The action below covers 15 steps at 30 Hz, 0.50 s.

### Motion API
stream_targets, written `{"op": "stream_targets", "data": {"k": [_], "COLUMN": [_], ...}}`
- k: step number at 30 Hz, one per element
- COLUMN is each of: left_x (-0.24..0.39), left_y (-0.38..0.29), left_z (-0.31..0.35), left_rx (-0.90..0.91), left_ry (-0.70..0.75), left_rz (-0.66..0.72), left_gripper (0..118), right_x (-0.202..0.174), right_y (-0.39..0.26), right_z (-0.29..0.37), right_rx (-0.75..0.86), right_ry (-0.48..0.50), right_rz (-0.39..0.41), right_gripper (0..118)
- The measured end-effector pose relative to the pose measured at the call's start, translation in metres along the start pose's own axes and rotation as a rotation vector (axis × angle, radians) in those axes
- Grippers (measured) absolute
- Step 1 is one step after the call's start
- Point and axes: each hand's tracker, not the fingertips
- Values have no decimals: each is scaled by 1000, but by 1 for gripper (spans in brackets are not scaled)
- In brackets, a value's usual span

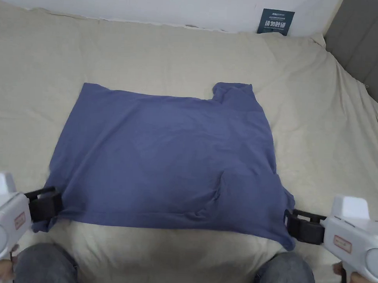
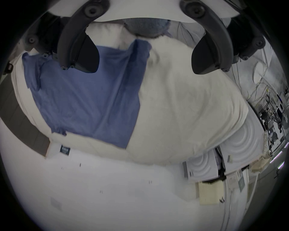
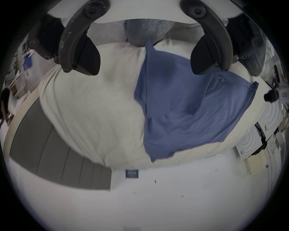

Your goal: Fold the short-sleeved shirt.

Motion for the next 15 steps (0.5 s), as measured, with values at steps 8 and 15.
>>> {"op": "stream_targets", "data": {"k": [8,15], "left_x": [29,67], "left_y": [65,75], "left_z": [57,78], "left_rx": [402,546], "left_ry": [-40,-47], "left_rz": [-60,-140], "left_gripper": [118,65], "right_x": [-27,-55], "right_y": [70,79], "right_z": [73,89], "right_rx": [406,534], "right_ry": [0,8], "right_rz": [-38,-28], "right_gripper": [118,97]}}
